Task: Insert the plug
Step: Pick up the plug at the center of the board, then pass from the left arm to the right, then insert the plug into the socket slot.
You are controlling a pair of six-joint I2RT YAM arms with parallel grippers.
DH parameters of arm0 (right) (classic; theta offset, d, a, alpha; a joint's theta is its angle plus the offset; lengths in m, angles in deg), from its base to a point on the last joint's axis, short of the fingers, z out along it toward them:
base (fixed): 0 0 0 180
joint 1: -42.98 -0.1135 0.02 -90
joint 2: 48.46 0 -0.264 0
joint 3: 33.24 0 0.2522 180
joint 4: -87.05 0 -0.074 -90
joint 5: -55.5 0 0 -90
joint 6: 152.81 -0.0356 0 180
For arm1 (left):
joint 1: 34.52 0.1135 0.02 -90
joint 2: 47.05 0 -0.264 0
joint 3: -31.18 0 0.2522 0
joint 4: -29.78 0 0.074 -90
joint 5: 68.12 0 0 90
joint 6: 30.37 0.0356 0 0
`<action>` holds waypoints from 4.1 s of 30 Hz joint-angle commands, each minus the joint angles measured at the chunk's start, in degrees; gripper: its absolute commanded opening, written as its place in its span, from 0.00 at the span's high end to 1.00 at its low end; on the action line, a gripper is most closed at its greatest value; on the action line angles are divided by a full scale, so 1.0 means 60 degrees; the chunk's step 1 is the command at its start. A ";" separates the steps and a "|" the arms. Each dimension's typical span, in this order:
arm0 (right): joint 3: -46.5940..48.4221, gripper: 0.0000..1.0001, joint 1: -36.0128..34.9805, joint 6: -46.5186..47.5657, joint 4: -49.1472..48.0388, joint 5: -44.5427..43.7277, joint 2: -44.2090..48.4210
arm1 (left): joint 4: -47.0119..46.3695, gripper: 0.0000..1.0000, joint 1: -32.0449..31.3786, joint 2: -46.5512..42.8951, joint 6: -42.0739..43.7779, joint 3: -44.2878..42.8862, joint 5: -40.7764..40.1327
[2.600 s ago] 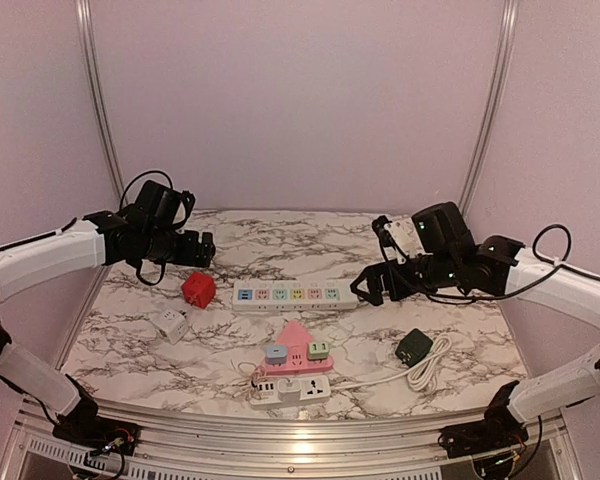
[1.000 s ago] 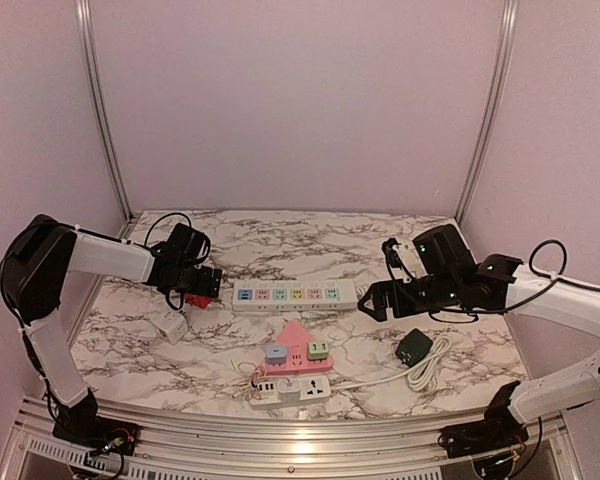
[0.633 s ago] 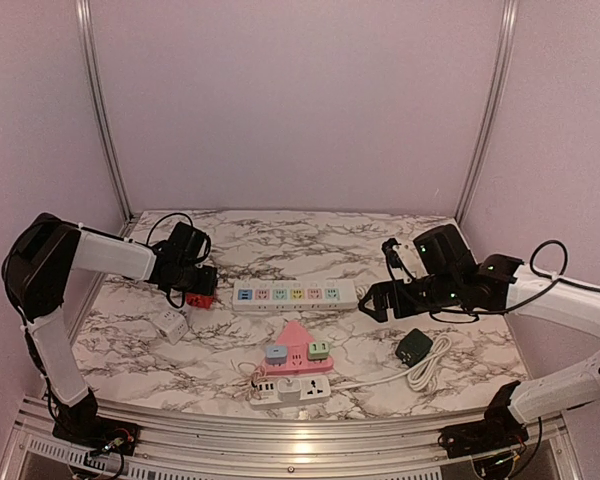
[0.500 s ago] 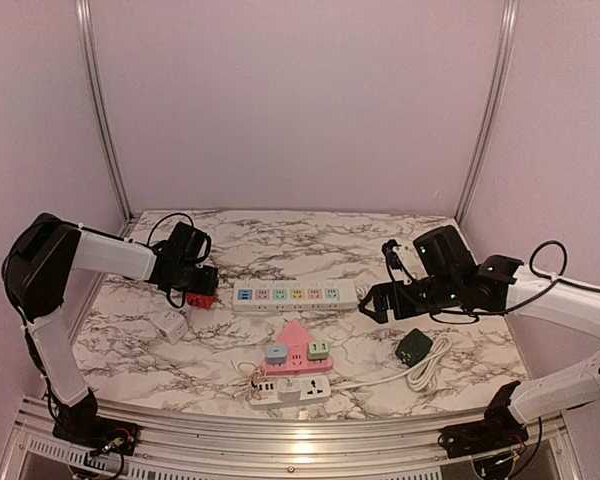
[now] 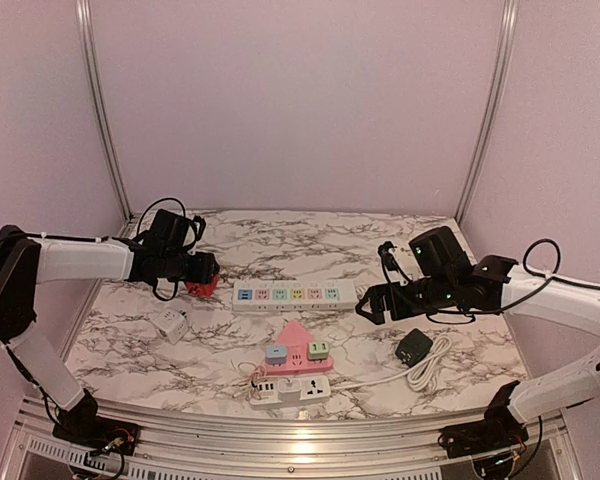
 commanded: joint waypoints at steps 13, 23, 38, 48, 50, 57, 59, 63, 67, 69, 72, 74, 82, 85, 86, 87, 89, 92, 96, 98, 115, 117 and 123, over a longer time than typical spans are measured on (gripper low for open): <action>0.0732 0.02 0.0042 0.0083 -0.0720 0.1609 0.0129 | -0.1881 0.68 -0.0939 -0.2444 0.1141 0.0986 0.2840; 0.1364 0.01 0.0042 -0.1042 -0.1132 0.3361 -0.0163 | -0.3015 0.68 -0.2965 -0.2414 0.3345 0.1181 0.3175; 0.1374 0.02 -0.0199 -0.2022 -0.2174 0.4924 -0.0771 | -0.3261 0.72 -0.4757 -0.1831 0.5574 0.0647 0.3026; 0.1290 0.05 -0.0852 -0.2259 -0.2413 0.4489 -0.1107 | -0.3261 0.75 -0.5686 -0.1370 0.6339 0.0319 0.1888; 0.1501 0.05 -0.1074 -0.2114 -0.2197 0.4206 -0.1324 | -0.3261 0.75 -0.5761 -0.1317 0.6373 0.0230 0.1812; 0.1245 0.05 -0.1192 -0.2430 -0.2770 0.4384 -0.1632 | -0.3291 0.77 -0.6032 -0.1253 0.6517 0.0113 0.1676; 0.1136 0.05 -0.1194 -0.2611 -0.3147 0.4623 -0.1641 | -0.3291 0.77 -0.6072 -0.1222 0.6560 0.0086 0.1632; 0.0989 0.05 -0.1220 -0.2855 -0.3697 0.5115 -0.1710 | -0.3318 0.78 -0.6119 -0.1132 0.6594 0.0013 0.1602; 0.1013 0.05 -0.1263 -0.2878 -0.3755 0.5186 -0.1896 | -0.3362 0.78 -0.6160 -0.1070 0.6611 -0.0061 0.1575; 0.0975 0.05 -0.1311 -0.2894 -0.3824 0.5202 -0.1999 | -0.3378 0.78 -0.6164 -0.1027 0.6608 -0.0087 0.1538; 0.0957 0.06 -0.1369 -0.2900 -0.3888 0.5230 -0.2215 | -0.3429 0.79 -0.6190 -0.1008 0.6626 -0.0091 0.1528; 0.0925 0.07 -0.1378 -0.2921 -0.3935 0.5267 -0.2336 | -0.3469 0.80 -0.6206 -0.1021 0.6620 -0.0073 0.1515; 0.0619 0.18 -0.1392 -0.3282 -0.4763 0.5573 -0.2620 | -0.3638 0.80 -0.6259 -0.1100 0.6613 0.0102 0.1470; 0.0498 0.28 -0.1390 -0.3587 -0.5357 0.5880 -0.2719 | -0.3657 0.80 -0.6279 -0.1105 0.6600 0.0138 0.1459; 0.0492 0.35 -0.1385 -0.3656 -0.5483 0.5965 -0.2751 | -0.3659 0.80 -0.6288 -0.1093 0.6598 0.0145 0.1445; 0.0492 0.46 -0.1388 -0.3712 -0.5595 0.6065 -0.2792 | -0.3670 0.79 -0.6295 -0.1080 0.6597 0.0161 0.1430; 0.0500 0.72 -0.1387 -0.3835 -0.5744 0.6217 -0.2834 | -0.3671 0.71 -0.6296 -0.1082 0.6565 0.0167 0.1361; 0.0536 0.97 -0.1403 -0.3823 -0.5655 0.6207 -0.2751 | -0.3679 0.49 -0.6296 -0.1115 0.6432 0.0218 0.1126; 0.0935 1.00 -0.1381 -0.3297 -0.4617 0.5694 -0.2524 | -0.3988 0.05 -0.6261 -0.1327 0.5779 0.0559 0.0340; 0.1194 1.00 -0.1371 -0.3036 -0.3911 0.5452 -0.2476 | -0.4209 0.01 -0.6112 -0.1535 0.5151 0.0775 0.0096; 0.2653 1.00 -0.0354 -0.1634 -0.0617 0.2922 -0.2884 | -0.4550 0.01 -0.4612 -0.4375 0.1161 0.3308 -0.1183; 0.2799 1.00 -0.0231 -0.1611 -0.0391 0.2673 -0.2952 | -0.4527 0.01 -0.4611 -0.4701 0.1033 0.3584 -0.1327; 0.3810 1.00 -0.0148 -0.1697 0.0510 0.1887 -0.3379 | -0.4150 0.01 -0.4611 -0.5575 0.0672 0.4198 -0.1353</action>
